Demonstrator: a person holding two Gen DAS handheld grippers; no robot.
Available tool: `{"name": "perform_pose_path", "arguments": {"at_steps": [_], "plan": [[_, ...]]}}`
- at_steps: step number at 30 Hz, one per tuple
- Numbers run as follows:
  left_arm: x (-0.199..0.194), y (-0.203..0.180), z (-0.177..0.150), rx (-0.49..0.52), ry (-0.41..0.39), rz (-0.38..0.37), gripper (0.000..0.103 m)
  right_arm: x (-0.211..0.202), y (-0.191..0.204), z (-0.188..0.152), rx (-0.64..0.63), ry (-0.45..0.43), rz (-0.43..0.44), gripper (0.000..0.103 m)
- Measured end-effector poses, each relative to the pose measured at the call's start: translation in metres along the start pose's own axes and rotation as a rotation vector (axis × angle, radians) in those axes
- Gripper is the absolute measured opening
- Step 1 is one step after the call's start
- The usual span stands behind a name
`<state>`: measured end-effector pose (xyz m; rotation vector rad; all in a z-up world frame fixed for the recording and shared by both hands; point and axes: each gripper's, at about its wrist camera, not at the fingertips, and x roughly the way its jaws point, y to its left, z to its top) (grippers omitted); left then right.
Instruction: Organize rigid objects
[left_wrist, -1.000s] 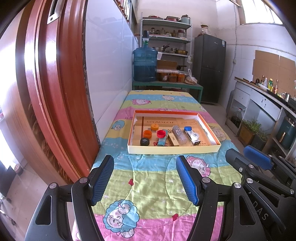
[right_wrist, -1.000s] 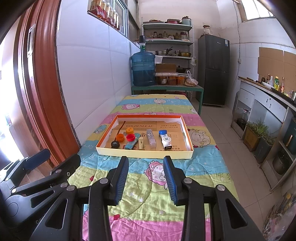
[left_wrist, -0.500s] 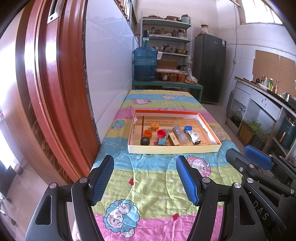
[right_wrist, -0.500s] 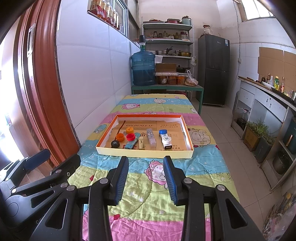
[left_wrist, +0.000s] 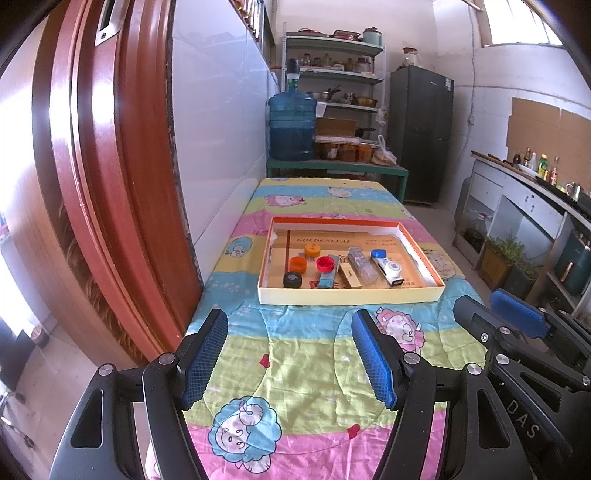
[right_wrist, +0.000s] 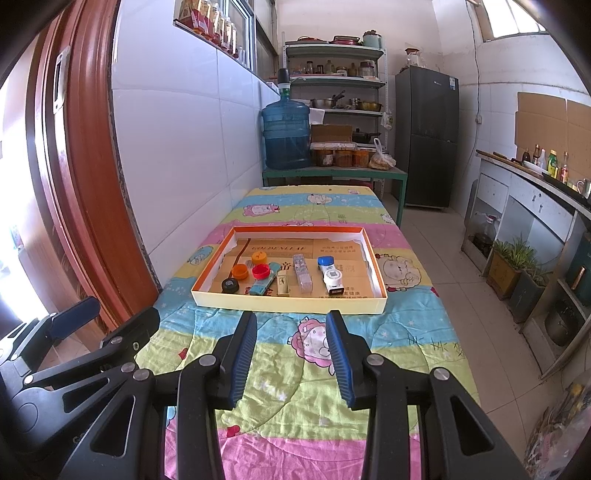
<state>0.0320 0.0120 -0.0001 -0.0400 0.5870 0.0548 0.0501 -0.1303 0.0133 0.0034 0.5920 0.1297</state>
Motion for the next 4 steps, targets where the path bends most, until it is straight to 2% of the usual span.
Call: {"name": "perform_pose_path", "arguments": {"at_steps": [4], "plan": [[-0.0006,-0.0036,0.0009,0.004,-0.003,-0.001,0.072,0.0007,0.0015,-0.0023,0.000,0.000,0.000,0.039]]}}
